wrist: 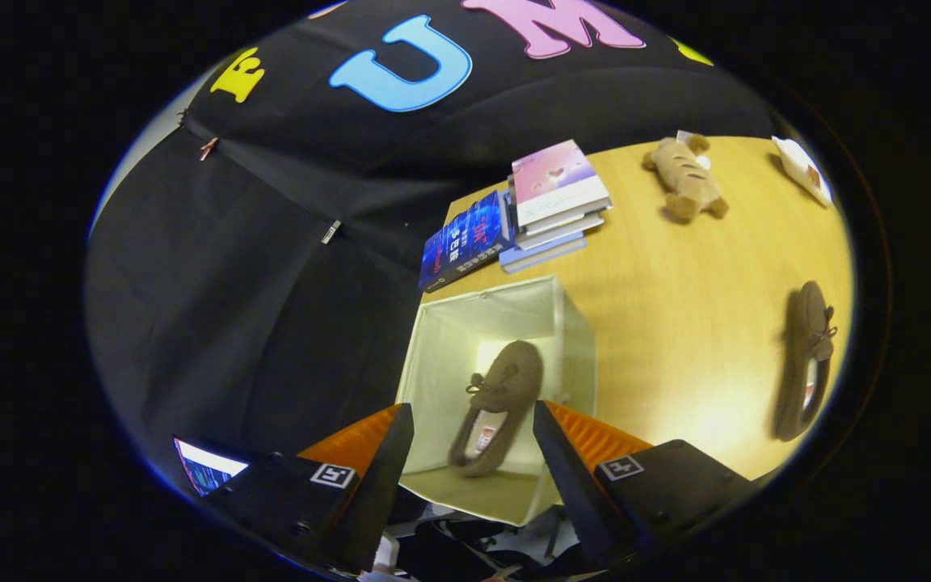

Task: Open the storage box then place both shoes into the box .Put the left shoe in first, then the right shoe, with the right side of both shoes facing outward in a uniform manner.

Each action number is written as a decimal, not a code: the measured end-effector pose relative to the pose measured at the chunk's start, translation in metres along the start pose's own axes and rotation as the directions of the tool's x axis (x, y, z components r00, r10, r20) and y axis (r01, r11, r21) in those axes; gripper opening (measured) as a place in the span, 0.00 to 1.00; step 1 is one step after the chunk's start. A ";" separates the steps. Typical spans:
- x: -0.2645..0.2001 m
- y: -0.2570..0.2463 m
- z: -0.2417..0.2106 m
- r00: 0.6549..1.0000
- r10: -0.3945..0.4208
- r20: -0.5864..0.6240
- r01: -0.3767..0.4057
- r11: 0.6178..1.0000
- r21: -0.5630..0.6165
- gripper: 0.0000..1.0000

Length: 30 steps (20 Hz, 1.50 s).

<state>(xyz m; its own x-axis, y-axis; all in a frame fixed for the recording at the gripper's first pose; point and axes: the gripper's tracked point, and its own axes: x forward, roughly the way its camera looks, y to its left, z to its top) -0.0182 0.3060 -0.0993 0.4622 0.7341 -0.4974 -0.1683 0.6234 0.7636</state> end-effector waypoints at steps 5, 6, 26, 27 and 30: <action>-0.062 -0.089 0.035 0.989 -0.106 0.102 0.105 0.994 0.012 0.97; -0.076 -0.110 0.041 0.984 -0.133 0.120 0.131 0.991 0.025 0.97; -0.074 -0.419 -0.041 0.835 -0.540 -0.108 0.550 0.827 0.116 0.80; -0.069 -0.423 -0.041 0.828 -0.549 -0.113 0.559 0.822 0.104 0.74; -0.059 -0.431 -0.044 0.822 -0.554 -0.135 0.566 0.821 0.072 0.45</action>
<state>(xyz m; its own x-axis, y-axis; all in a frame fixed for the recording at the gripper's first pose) -0.0109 0.0060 -0.4174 0.3555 0.2942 -0.8872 0.1860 0.9079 0.3756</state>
